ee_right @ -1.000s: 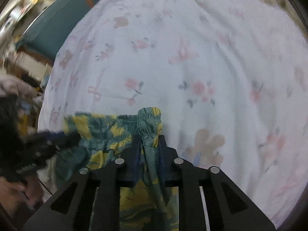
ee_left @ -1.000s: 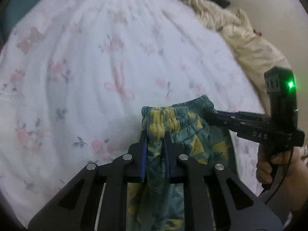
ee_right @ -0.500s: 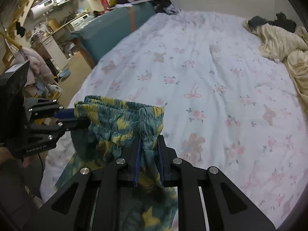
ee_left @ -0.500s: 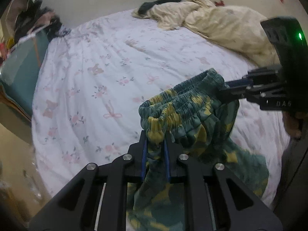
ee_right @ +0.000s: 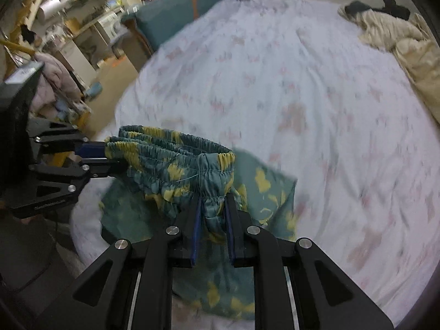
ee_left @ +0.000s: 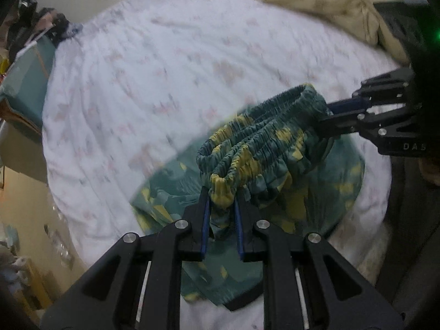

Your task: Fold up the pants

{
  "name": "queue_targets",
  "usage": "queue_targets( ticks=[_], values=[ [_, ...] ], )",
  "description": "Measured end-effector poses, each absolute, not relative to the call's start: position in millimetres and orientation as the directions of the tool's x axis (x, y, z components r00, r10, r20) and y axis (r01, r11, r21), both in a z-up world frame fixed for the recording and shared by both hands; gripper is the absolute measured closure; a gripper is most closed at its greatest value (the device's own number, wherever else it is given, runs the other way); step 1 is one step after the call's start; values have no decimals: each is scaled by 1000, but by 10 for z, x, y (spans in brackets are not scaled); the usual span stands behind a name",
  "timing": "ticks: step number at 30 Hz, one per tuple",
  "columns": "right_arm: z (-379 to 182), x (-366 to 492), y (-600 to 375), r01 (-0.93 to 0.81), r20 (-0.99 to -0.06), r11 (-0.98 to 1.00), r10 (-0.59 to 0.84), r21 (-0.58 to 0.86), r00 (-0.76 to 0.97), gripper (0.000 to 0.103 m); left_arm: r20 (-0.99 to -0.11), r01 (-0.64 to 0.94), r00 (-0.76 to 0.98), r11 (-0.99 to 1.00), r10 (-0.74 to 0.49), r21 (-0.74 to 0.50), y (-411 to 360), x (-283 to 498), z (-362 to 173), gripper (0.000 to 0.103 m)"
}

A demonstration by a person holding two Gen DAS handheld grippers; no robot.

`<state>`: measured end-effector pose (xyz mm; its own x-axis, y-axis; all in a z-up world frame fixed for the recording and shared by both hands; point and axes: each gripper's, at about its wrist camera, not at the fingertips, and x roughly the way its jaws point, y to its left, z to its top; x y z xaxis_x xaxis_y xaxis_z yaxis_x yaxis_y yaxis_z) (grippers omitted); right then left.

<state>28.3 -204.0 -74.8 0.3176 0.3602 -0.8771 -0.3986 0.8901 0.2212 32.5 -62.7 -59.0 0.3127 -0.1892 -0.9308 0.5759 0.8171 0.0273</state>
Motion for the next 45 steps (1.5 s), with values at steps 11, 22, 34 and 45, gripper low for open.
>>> queue_targets(
  ticks=[11,22,34,45],
  values=[
    [-909,148,-2092,-388,-915,882,359,267,186,51,-951,508,219,858,-218,-80,-403,244,-697,55],
    [-1052,639,-2395,-145,-833,880,475,453,285,66,-931,159,285,970,-226,-187,-80,719,-987,47],
    [-1154,103,-2074,-362,-879,807,468,466,-88,75,-967,203,115,959,-226,-199,-113,298,-1002,45],
    [-818,236,-2211,-358,-784,764,609,537,124,71,-863,144,382,944,-330,-297,-17,383,-550,38]
  ],
)
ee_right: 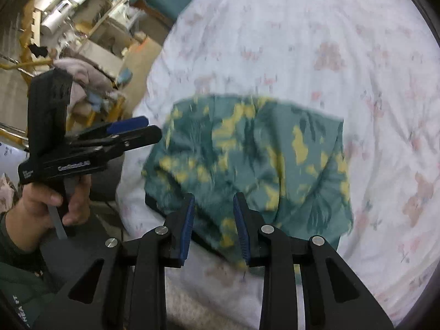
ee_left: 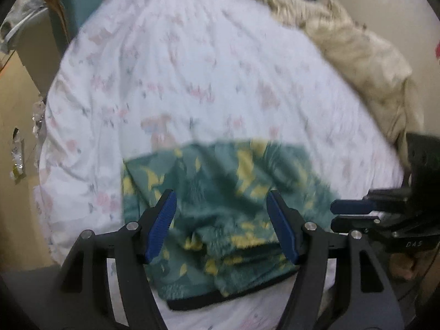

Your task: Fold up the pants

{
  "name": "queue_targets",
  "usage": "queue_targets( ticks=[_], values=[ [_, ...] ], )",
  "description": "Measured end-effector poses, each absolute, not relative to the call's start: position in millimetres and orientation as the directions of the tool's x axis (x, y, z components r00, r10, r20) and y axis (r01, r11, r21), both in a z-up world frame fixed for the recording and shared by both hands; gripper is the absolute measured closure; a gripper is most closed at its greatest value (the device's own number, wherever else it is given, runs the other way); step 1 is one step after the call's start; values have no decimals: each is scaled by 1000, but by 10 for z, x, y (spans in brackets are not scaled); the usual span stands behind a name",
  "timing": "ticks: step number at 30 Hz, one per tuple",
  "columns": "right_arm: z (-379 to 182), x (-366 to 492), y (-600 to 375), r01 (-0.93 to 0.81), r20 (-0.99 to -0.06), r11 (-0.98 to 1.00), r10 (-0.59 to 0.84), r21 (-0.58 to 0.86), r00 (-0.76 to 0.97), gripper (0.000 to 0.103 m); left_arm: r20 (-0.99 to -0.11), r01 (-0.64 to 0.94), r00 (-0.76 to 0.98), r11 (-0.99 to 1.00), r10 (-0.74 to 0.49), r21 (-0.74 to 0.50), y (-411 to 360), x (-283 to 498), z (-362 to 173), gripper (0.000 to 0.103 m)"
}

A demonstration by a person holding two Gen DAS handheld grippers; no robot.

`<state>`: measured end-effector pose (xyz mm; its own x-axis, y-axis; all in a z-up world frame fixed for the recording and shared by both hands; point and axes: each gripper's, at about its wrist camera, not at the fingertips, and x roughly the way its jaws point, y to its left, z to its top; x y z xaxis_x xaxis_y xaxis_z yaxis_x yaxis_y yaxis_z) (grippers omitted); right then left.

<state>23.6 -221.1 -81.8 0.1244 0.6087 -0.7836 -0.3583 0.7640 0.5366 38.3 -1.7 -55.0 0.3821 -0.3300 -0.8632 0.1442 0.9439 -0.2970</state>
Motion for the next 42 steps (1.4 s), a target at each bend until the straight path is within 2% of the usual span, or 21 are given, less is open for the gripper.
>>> queue_targets(
  ticks=[2,4,7,11,15,18,22,24,26,29,31,33,36,37,38,39,40,41,42],
  values=[
    [-751,300,-2208,-352,-769,769,615,534,176,71,-874,126,366,947,-320,-295,-56,445,-635,38],
    [-842,367,-2161,-341,-813,813,551,472,189,72,-923,131,271,961,-271,-244,-157,495,-885,39],
    [-1226,364,-1929,-366,-912,863,403,349,79,74,-970,180,128,966,-209,-185,-326,452,-1261,40],
    [-1551,153,-1788,-436,-968,866,245,243,-53,73,-979,210,26,958,-204,-194,-411,256,-1469,36],
    [-1474,175,-1887,-397,-948,864,314,311,-59,68,-980,189,21,964,-196,-189,-345,229,-1450,33],
    [-1180,217,-2029,-354,-902,851,429,388,42,67,-966,131,103,966,-236,-222,-210,345,-1255,33],
    [-964,356,-2302,-243,-863,874,468,420,193,56,-954,5,232,981,-189,-193,74,541,-1078,33],
    [-961,502,-2503,-162,-846,878,477,450,238,38,-949,-66,276,982,-151,-175,236,668,-1047,31],
    [-1034,670,-2653,-64,-847,885,461,462,264,31,-953,-121,273,979,-128,-166,362,788,-1136,26],
    [-1261,910,-2923,77,-863,881,434,467,260,31,-966,-182,224,969,-127,-170,478,964,-1374,26],
    [-1444,1037,-3026,133,-868,871,434,473,242,31,-958,-233,197,939,-209,-253,518,1035,-1548,30],
    [-1568,1173,-2998,119,-863,864,457,488,216,31,-941,-264,192,909,-279,-323,537,1091,-1664,34],
    [-1655,1258,-2878,45,-863,875,465,482,195,32,-936,-206,220,925,-275,-320,474,1172,-1686,41],
    [-1693,1267,-2833,27,-860,870,480,492,175,33,-936,-178,224,932,-272,-314,454,1184,-1686,49],
    [-1734,1275,-2777,12,-855,864,496,503,149,40,-937,-164,224,937,-269,-308,438,1192,-1681,70],
    [-1754,1286,-2728,-4,-852,859,507,511,132,60,-932,-157,227,934,-281,-320,440,1221,-1682,86],
    [-1795,1319,-2673,-31,-859,865,500,500,110,72,-921,-149,216,922,-324,-359,447,1241,-1702,98],
    [-1810,1309,-2585,-73,-873,876,481,476,83,85,-922,-145,210,922,-325,-359,410,1218,-1698,98],
    [-1769,1235,-2565,-96,-880,883,467,460,82,89,-925,-127,209,930,-316,-346,394,1210,-1657,98]
  ],
)
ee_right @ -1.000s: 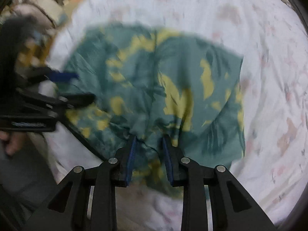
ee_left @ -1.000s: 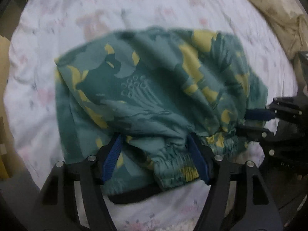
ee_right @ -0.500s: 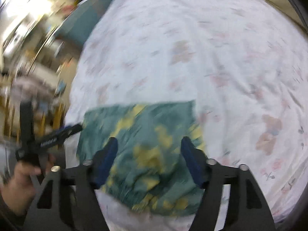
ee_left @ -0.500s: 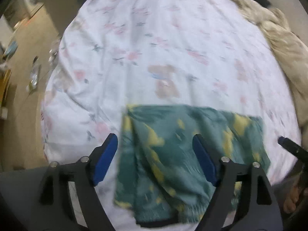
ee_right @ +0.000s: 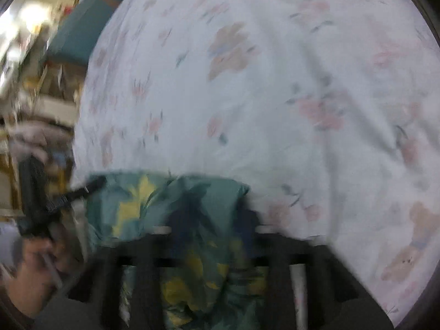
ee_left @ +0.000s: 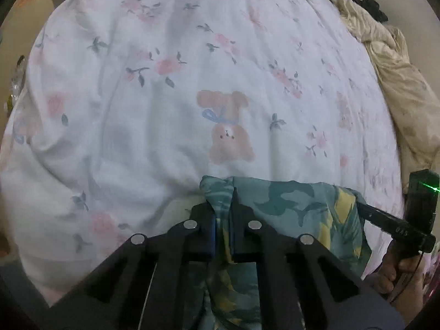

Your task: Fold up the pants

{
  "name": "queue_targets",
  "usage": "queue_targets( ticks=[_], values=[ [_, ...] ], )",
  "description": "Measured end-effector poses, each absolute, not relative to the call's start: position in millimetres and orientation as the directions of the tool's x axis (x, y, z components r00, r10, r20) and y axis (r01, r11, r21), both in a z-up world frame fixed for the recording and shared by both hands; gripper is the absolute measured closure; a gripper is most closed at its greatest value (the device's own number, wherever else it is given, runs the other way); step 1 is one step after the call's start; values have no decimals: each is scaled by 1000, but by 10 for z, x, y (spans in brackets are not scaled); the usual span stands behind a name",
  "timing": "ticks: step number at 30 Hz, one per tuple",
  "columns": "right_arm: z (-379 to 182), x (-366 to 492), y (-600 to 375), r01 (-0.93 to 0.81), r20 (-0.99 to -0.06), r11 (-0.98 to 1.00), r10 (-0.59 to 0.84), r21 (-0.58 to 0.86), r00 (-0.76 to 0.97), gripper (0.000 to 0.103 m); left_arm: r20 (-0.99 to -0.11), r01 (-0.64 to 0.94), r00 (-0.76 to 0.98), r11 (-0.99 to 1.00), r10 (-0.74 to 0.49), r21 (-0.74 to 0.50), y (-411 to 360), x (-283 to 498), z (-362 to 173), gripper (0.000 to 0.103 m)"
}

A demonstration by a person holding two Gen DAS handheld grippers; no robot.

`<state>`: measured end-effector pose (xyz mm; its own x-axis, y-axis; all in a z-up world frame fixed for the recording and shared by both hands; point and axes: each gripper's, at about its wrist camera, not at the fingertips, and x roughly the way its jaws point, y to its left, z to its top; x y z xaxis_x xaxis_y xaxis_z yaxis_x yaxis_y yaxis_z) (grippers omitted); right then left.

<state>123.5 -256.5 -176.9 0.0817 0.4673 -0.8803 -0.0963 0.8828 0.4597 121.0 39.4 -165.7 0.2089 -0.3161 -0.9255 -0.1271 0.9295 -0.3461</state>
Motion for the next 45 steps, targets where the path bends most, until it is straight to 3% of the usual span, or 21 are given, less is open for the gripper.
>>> queue_targets(
  ticks=[3,6,9,11,12,13,14,18,19,20,22,32,40,45],
  values=[
    [-1583,1252,-2587,-147,-894,904,421,401,151,97,-936,-81,215,950,-278,-301,336,1219,-1519,99],
    [-1280,1290,-2765,-128,-860,914,406,385,308,98,-904,-63,270,931,-331,-360,439,1278,-1310,99],
    [-1332,1305,-2761,-123,-874,923,385,365,298,97,-916,-10,252,945,-313,-326,343,1361,-1298,98],
    [-1404,1295,-2766,-108,-881,926,377,361,287,97,-931,-4,233,957,-280,-289,321,1377,-1386,91],
    [-1416,1297,-2789,-103,-881,925,379,365,281,97,-938,-20,225,961,-265,-276,326,1382,-1427,85],
    [-1417,1307,-2787,-102,-880,923,383,370,281,97,-949,-52,204,966,-239,-255,340,1388,-1481,72],
    [-1398,1317,-2801,-103,-877,920,391,377,280,97,-948,-67,201,962,-248,-266,335,1398,-1494,68],
    [-1370,1371,-2706,-139,-879,920,390,365,275,97,-938,-68,219,955,-267,-288,338,1426,-1487,62],
    [-1389,1388,-2667,-149,-884,923,383,354,269,97,-940,-49,221,959,-261,-278,310,1443,-1492,63],
    [-1396,1400,-2651,-156,-887,925,377,346,265,97,-940,-13,215,962,-264,-273,270,1463,-1506,72],
    [-1390,1381,-2655,-172,-892,926,371,336,256,97,-944,61,200,964,-264,-257,155,1479,-1521,99],
    [-865,925,-2610,-443,-881,873,363,207,304,97,-922,213,336,969,-191,-123,-55,1023,-733,99],
    [-599,264,-2477,-603,-900,796,294,45,321,97,-918,482,386,869,-97,111,-347,434,-565,99],
    [-696,-65,-2397,-688,-933,726,254,9,256,97,-929,512,349,856,-125,77,-297,232,-532,99]
  ],
)
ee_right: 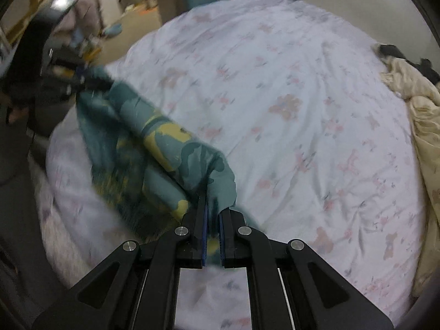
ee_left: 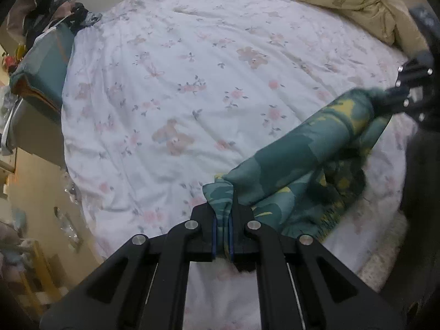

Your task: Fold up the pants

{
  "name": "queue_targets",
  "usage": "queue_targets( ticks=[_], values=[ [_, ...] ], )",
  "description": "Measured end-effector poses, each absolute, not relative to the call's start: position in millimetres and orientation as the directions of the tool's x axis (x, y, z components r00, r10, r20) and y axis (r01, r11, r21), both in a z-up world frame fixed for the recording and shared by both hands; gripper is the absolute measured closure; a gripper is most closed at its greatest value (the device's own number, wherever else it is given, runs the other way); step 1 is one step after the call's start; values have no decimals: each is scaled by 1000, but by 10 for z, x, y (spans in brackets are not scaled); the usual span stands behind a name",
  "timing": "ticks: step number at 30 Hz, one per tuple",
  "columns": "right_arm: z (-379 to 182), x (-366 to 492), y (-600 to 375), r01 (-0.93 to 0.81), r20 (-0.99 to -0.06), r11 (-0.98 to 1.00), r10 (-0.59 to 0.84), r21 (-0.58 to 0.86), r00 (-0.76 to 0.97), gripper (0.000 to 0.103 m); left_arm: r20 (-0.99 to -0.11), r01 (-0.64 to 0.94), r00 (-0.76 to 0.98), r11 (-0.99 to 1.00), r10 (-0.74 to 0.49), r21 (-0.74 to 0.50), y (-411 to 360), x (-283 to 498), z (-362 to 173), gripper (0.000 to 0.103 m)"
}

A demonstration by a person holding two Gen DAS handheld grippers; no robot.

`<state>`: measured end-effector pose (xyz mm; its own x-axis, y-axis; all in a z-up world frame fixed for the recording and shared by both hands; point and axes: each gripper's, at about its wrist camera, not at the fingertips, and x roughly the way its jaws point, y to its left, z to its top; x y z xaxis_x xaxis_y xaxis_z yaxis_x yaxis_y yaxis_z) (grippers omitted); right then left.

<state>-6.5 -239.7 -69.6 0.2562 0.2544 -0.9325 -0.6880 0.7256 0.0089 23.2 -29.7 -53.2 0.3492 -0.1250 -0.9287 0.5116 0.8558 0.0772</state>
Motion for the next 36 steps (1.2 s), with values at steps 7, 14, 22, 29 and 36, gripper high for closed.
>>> queue_targets(
  ticks=[7,14,22,29,36],
  values=[
    [-978,-350,-2333,-770,-977,636,127,-50,169,97,-952,673,284,731,-117,111,-521,-228,-606,99],
    [-1500,-458,-2214,-814,-1000,581,11,-15,26,96,-1000,726,23,688,-7,12,-598,-334,-1180,85],
    [-1059,-353,-2498,-763,-995,642,10,81,-97,49,-991,496,19,862,-133,-106,29,104,-621,47],
    [-517,97,-2413,-514,-925,828,348,226,154,50,-961,295,101,931,-256,-216,-130,281,-680,47],
    [-1265,-62,-1817,-597,-968,778,250,197,6,73,-987,354,55,927,-154,-124,-462,-15,-1117,47]
  ],
)
